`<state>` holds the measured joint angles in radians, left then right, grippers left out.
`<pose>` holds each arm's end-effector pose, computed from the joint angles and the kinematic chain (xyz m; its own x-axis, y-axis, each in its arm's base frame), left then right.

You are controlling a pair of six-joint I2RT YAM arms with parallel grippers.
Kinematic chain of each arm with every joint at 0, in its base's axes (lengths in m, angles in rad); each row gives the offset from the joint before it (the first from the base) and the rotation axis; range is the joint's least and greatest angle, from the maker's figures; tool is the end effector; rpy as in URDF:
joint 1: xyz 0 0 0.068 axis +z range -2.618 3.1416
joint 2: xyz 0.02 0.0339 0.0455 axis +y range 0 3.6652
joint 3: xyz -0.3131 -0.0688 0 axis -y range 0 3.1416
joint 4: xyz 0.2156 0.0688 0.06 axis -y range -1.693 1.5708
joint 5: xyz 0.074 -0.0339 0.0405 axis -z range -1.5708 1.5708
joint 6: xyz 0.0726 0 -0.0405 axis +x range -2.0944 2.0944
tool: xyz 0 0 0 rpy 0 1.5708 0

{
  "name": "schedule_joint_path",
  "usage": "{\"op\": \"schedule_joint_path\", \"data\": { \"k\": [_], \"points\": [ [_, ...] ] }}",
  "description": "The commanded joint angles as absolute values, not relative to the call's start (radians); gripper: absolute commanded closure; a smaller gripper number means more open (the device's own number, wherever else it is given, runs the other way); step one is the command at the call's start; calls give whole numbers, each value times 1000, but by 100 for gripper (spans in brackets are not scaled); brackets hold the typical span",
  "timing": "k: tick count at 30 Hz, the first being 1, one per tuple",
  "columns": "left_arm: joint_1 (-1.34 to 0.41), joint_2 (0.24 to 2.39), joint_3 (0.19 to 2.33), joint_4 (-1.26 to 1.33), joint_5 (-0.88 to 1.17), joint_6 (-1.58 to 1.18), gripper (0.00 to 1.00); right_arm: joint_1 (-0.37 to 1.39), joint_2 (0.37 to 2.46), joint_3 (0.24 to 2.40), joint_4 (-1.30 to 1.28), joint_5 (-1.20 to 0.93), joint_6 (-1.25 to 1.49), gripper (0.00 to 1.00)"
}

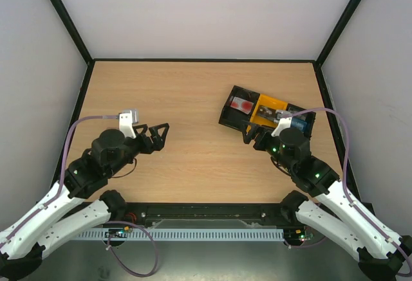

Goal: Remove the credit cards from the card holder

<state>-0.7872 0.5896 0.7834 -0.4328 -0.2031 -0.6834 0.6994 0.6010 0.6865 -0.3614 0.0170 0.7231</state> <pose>0.0815 -0.0610 0.3536 -0.4803 -0.3941 -0.7835 0.3252 0.7496 -0.5765 0.0869 0.0715 0.3288 -0.5739 0.3818 -0.7245 -0.3353 0.6976 0.6332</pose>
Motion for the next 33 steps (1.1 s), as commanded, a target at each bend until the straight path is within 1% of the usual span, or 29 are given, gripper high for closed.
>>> {"op": "schedule_joint_path", "data": {
  "k": [1,6,11,17,20,24,27,33],
  "points": [
    [-792,576,761,-411,-231,-683,0,695,592,681,-360,14,728,2],
    [-791,587,754,-414,-266,-706,0,694,591,677,-361,15,729,2],
    [-791,644,726,-443,-424,-789,0,695,588,679,-356,12,729,2],
    [-758,759,701,-453,-518,-838,0,694,569,676,-355,0,727,2],
    [-660,851,724,-463,-476,-857,0,695,552,667,-351,-10,723,2],
    [-457,949,733,-457,-365,-871,0,693,549,667,-360,-21,721,2],
    [-285,993,720,-439,-292,-902,0,694,548,667,-366,-35,722,3],
    [-55,1037,665,-368,-253,-1013,4,694,532,673,-375,-50,727,2]
  ]
}}
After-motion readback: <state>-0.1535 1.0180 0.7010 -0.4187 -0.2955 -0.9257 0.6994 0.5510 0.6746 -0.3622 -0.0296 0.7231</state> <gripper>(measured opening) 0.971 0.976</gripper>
